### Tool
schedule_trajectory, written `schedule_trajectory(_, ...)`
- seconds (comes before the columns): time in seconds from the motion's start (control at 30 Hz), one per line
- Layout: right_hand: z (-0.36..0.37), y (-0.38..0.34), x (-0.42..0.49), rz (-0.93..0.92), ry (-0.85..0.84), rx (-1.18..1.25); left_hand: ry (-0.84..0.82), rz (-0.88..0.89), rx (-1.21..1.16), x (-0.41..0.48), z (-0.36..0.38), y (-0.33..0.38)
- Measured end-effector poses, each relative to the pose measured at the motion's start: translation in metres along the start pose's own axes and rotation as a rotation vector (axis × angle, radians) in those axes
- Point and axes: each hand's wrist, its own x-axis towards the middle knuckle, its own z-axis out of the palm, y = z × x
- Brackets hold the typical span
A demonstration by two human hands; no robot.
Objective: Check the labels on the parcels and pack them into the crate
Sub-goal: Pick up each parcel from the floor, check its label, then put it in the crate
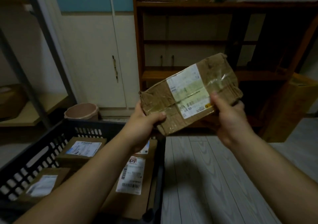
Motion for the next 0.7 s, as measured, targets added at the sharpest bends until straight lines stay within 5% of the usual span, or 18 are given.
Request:
schedule_trajectory(0.07, -0.007, -0.004, 0.005, -0.058, 0.061, 0.014, 0.020, 0.014, 0.054, 0.000, -0.010, 0.006)
schedule_trajectory(0.37, 0.031, 0.051, 0.007, -0.096, -0.338, -0.174, 0.355, 0.099, 0.238, -0.028, -0.073, 0.038)
schedule_trajectory(0.7, 0.090, 0.101, -0.020, 0.027, -0.560, -0.230, 0.410, 0.043, 0.415, -0.091, -0.127, 0.057)
